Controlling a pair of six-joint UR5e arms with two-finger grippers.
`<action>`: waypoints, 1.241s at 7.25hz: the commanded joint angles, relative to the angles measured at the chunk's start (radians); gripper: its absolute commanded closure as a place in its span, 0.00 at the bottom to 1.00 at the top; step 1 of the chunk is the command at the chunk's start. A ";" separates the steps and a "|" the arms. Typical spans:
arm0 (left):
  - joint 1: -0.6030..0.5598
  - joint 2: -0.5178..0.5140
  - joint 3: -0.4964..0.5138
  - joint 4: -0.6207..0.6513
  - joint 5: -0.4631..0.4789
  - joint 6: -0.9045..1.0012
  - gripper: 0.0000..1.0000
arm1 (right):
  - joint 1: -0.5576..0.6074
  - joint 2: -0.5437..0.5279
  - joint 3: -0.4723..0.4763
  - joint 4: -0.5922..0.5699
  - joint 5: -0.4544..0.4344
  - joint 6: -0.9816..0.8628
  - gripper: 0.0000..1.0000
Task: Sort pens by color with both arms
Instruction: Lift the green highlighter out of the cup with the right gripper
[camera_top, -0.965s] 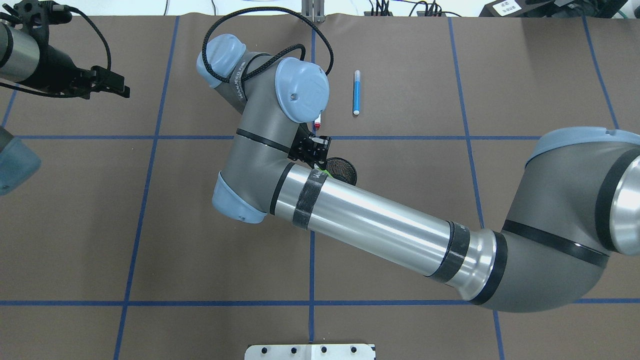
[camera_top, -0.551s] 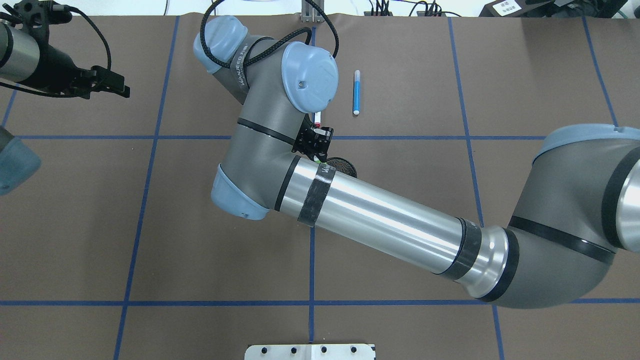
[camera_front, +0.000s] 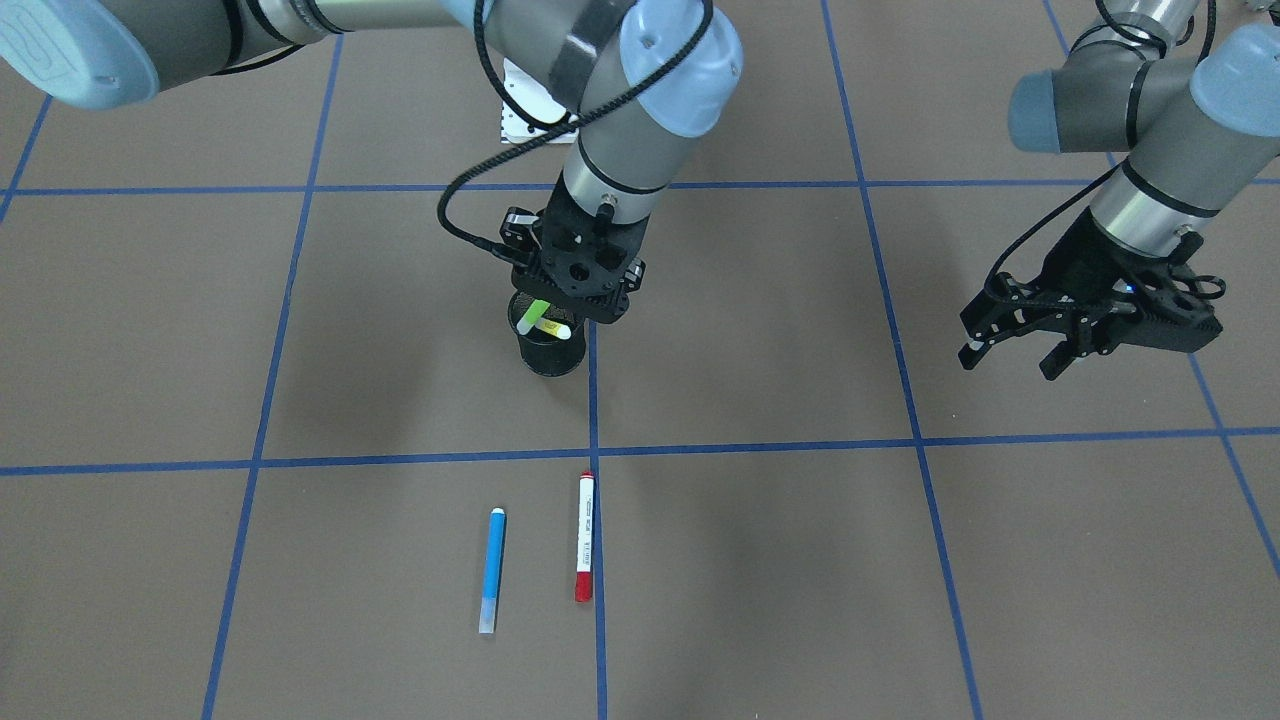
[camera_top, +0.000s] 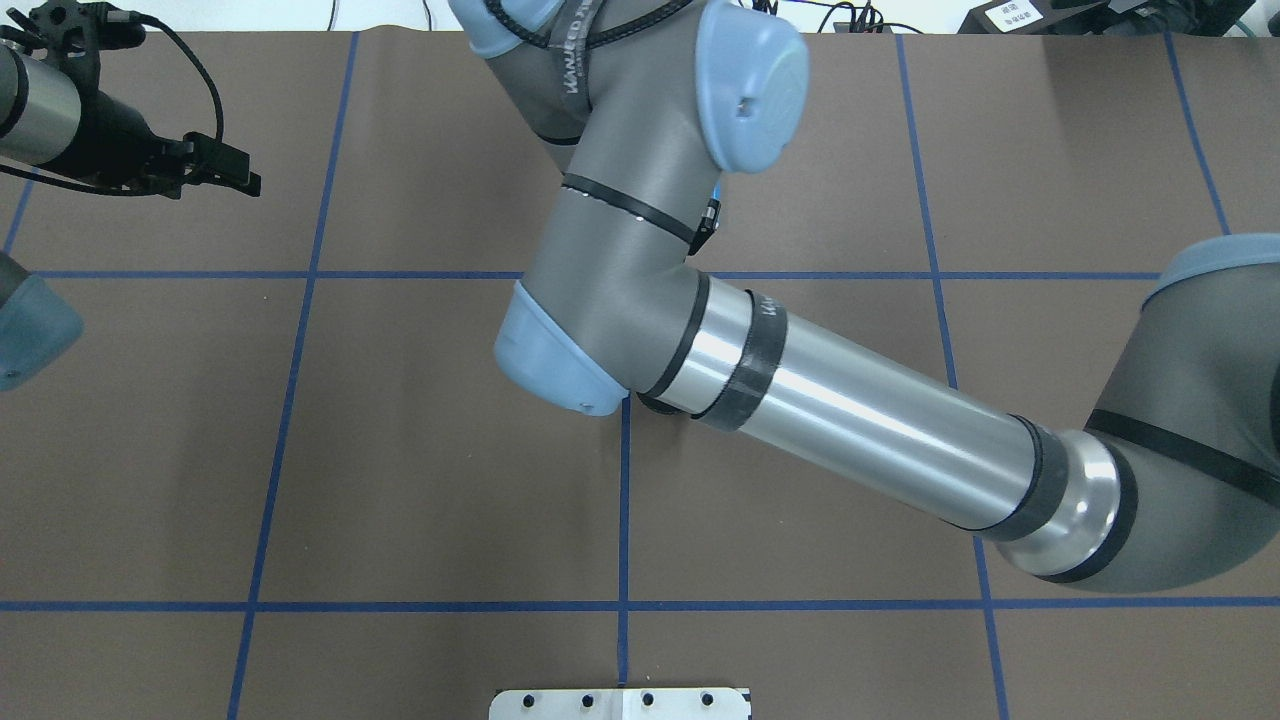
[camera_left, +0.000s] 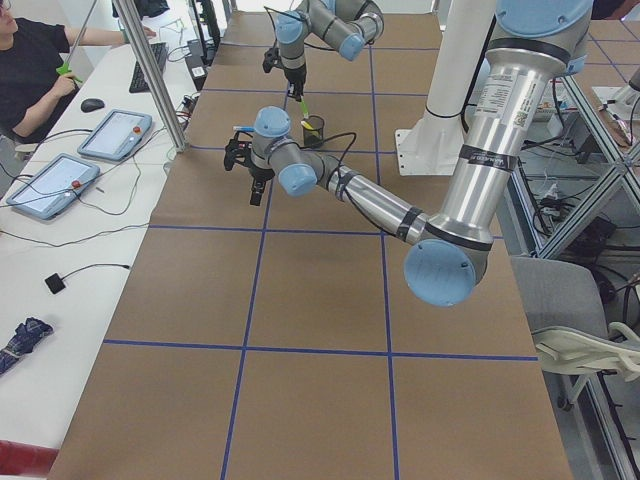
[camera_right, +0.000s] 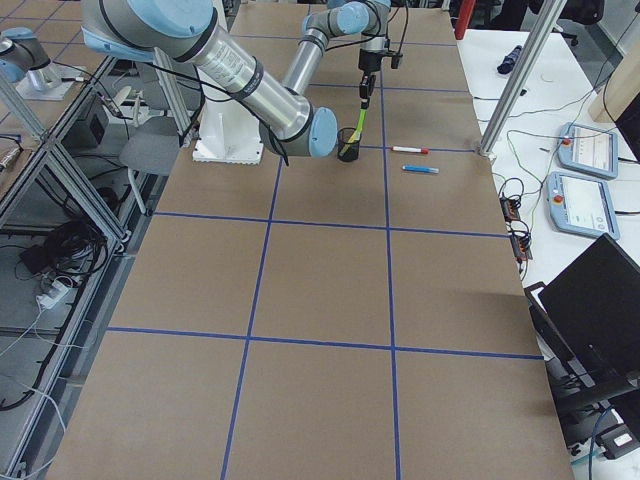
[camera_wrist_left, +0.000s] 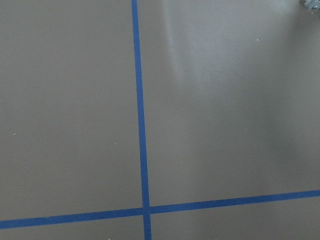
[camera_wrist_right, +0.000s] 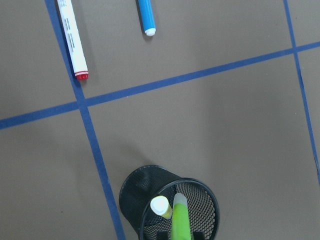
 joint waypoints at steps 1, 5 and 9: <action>0.000 0.003 0.001 -0.001 0.000 0.000 0.01 | 0.065 -0.036 0.195 -0.013 -0.001 0.000 1.00; 0.000 0.007 0.005 -0.001 0.000 0.000 0.01 | 0.079 -0.050 0.267 0.143 -0.201 0.008 1.00; 0.000 0.006 0.031 -0.002 0.000 0.000 0.01 | -0.074 -0.171 0.165 0.587 -0.568 0.048 1.00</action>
